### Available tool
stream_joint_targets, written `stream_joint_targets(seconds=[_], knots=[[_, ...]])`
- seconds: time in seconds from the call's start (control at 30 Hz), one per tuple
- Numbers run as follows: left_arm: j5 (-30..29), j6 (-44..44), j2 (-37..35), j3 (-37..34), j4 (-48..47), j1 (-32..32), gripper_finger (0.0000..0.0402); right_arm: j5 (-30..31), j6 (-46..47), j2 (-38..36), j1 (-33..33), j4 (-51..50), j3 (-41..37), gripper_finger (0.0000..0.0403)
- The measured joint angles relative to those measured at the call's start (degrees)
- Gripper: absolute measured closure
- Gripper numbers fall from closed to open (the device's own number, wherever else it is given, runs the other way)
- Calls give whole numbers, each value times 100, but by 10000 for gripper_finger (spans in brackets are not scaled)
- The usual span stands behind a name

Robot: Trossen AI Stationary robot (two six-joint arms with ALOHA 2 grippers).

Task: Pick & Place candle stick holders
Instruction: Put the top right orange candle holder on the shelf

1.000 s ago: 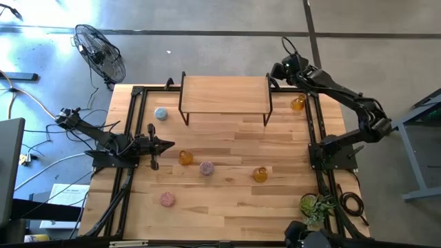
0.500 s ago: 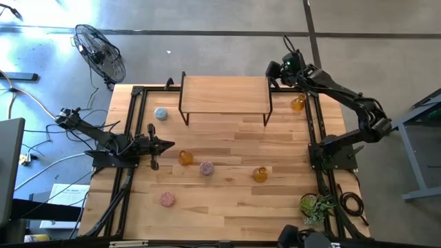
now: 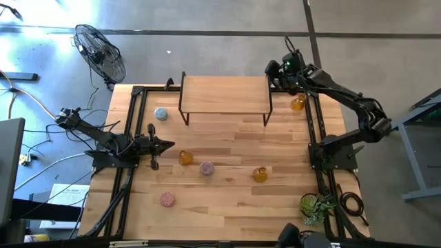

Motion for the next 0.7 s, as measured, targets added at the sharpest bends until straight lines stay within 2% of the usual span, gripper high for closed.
stream_joint_targets(seconds=[0.07, 0.23, 0.43, 0.57, 0.7], knots=[[2, 1, 0, -2, 0, 0, 397, 28, 315, 0, -3, 0, 0, 183], [2, 2, 0, -2, 0, 0, 397, 868, 399, 0, -5, 0, 0, 183], [2, 2, 0, 0, 0, 0, 397, 1376, 605, -2, -12, -2, 0, 183], [0, 2, 1, -2, -1, 0, 397, 1600, 1597, -2, -68, -165, 0, 183], [0, 1, 0, -1, -1, 1, 397, 1272, 3191, -2, -117, -862, 0, 183]])
